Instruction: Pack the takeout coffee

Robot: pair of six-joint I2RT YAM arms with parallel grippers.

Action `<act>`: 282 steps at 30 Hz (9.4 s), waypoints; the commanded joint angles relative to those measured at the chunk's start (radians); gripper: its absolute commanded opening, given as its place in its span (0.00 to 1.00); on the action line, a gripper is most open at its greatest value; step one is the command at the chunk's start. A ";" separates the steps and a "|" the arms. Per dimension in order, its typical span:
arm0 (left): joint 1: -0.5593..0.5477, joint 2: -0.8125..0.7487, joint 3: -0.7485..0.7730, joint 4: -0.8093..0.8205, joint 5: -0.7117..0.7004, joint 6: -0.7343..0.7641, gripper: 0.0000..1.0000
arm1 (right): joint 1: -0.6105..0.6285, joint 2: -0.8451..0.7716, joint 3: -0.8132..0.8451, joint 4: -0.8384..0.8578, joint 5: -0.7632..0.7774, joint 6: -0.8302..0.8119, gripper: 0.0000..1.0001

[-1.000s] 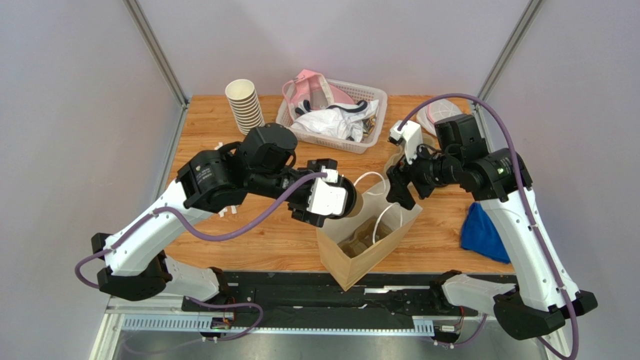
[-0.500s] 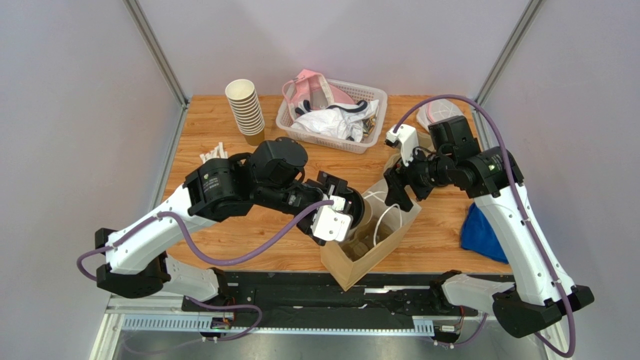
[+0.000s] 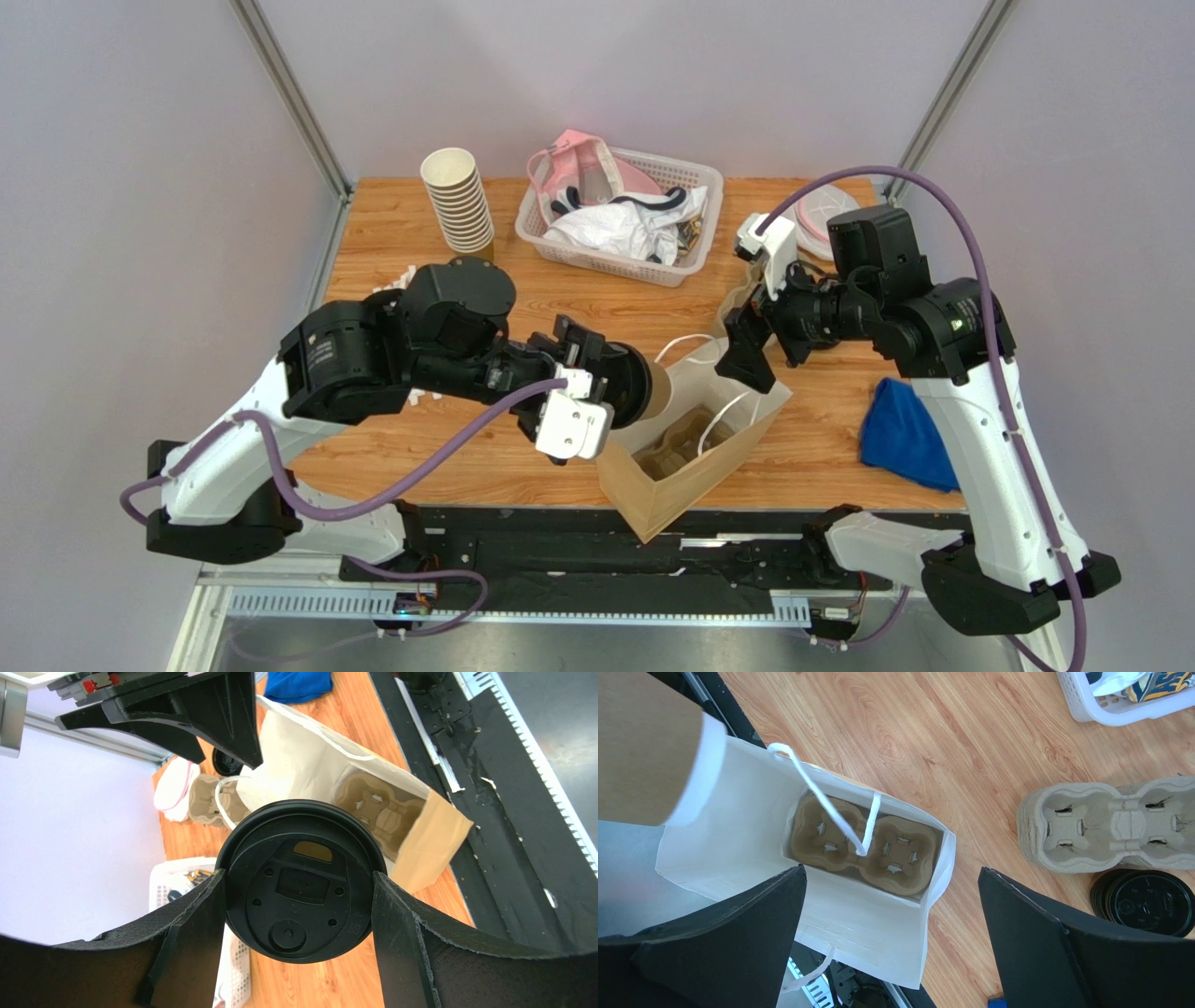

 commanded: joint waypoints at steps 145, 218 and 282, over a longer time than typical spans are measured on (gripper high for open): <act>0.147 -0.191 -0.582 0.432 -0.322 -0.636 0.18 | 0.703 -0.146 -0.385 0.596 0.788 -0.025 0.00; 0.144 -0.163 -0.932 0.631 -0.243 0.250 0.08 | 0.691 -0.169 -0.443 0.610 0.397 0.007 0.00; 0.330 0.140 -0.815 0.511 -0.030 0.192 0.08 | 0.446 -0.106 -0.414 0.489 0.022 -0.310 0.00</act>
